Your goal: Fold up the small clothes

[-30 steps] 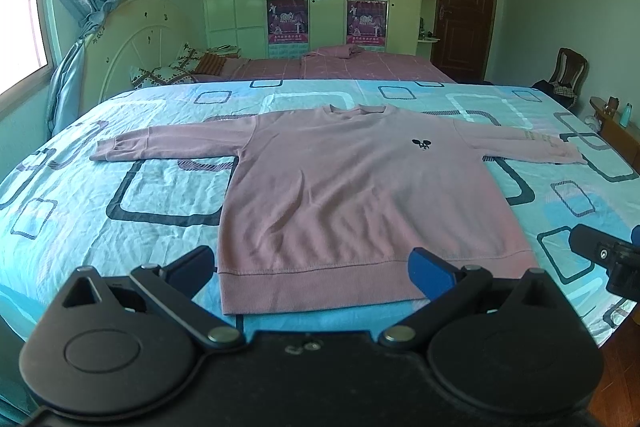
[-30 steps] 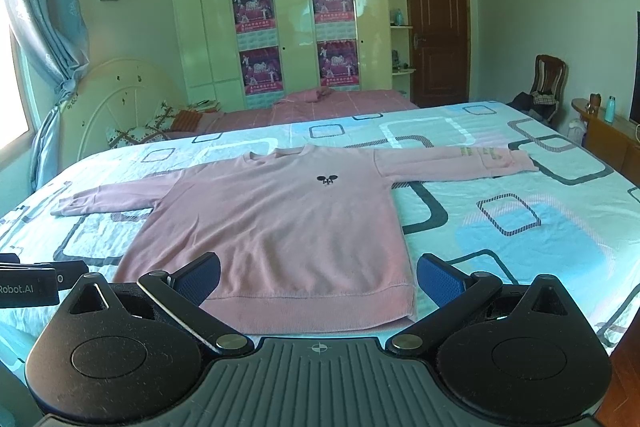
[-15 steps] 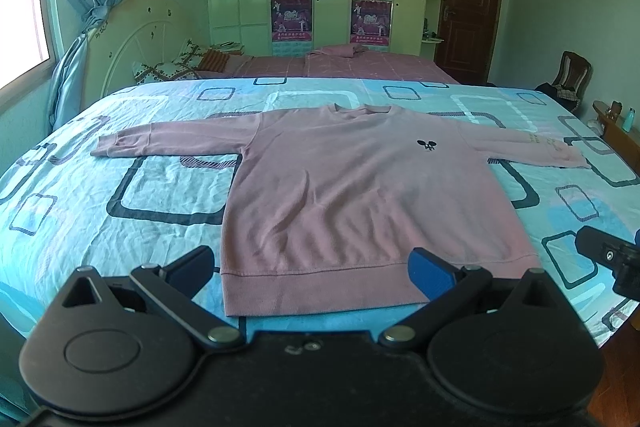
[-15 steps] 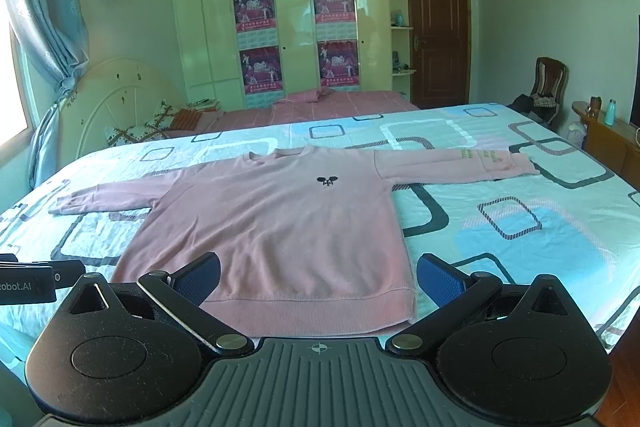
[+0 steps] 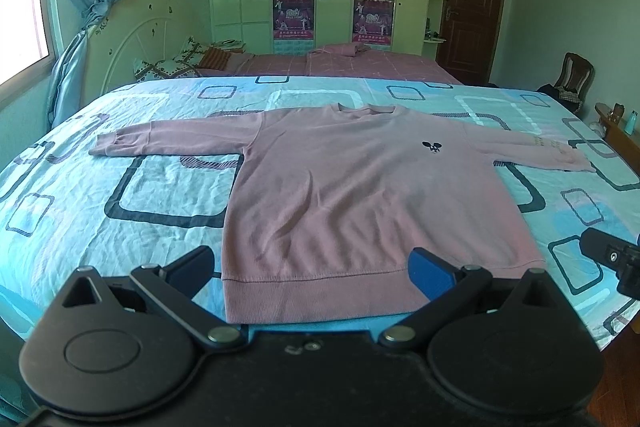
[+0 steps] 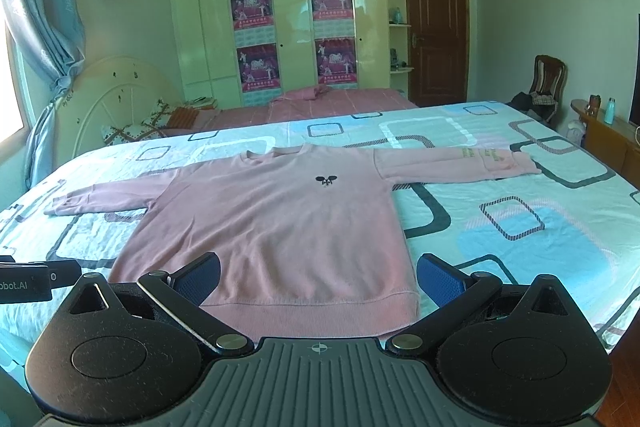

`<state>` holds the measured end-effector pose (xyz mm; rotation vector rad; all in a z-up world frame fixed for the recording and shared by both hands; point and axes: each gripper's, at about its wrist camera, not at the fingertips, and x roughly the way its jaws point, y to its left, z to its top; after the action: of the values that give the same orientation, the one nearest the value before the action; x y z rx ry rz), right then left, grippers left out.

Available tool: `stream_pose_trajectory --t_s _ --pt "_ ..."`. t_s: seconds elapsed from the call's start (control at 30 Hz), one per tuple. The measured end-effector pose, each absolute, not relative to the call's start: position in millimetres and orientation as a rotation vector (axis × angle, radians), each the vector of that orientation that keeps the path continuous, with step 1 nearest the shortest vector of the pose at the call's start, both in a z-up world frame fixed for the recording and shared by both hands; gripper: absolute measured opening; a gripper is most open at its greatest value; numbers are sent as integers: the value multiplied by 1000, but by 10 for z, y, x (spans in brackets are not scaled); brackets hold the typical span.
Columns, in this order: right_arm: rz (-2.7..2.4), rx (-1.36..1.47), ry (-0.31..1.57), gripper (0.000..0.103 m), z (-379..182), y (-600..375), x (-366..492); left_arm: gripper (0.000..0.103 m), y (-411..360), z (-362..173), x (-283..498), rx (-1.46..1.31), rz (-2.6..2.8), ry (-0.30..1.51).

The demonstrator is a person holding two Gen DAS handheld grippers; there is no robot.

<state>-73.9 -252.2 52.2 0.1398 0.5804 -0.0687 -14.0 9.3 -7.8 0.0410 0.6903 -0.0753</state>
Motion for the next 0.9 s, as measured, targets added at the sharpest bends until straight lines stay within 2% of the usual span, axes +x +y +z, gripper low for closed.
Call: stream_pose_trajectory --t_s 0.9 --pt "-85 139 599 103 322 -2808 -69 102 -64 -262 642 30 -36 718"
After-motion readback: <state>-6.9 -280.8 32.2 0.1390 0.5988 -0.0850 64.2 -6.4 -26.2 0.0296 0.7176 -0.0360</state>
